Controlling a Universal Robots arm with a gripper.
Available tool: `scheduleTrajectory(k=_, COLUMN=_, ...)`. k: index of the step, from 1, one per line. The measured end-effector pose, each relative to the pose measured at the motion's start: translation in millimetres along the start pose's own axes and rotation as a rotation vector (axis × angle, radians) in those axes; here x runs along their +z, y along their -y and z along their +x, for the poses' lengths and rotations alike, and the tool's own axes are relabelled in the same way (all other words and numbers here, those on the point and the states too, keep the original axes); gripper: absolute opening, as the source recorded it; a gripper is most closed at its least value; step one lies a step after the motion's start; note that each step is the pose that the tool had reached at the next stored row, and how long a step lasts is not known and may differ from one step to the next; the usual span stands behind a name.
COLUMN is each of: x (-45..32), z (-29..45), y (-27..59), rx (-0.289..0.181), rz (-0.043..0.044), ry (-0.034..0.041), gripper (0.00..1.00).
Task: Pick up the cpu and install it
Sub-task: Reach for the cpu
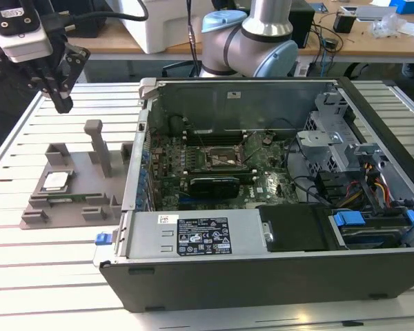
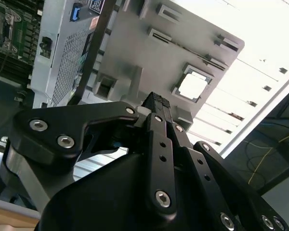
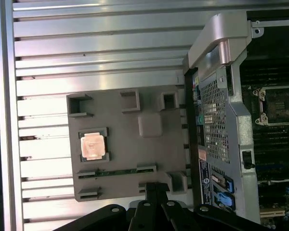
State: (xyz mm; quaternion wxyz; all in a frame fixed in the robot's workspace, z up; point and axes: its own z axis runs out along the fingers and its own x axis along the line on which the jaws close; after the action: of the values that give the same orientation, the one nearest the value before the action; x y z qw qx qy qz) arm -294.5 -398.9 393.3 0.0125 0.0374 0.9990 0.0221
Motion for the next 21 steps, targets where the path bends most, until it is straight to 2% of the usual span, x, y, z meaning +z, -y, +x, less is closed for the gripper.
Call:
scheduleTrajectory(k=4, x=-0.2, z=8.9, y=0.7, rx=0.0, rz=0.0, ry=0.0001, gripper=0.11)
scheduleTrajectory(k=21, x=-0.8, z=33.0, y=2.4, rx=0.0, rz=0.0, ry=0.0, gripper=0.11)
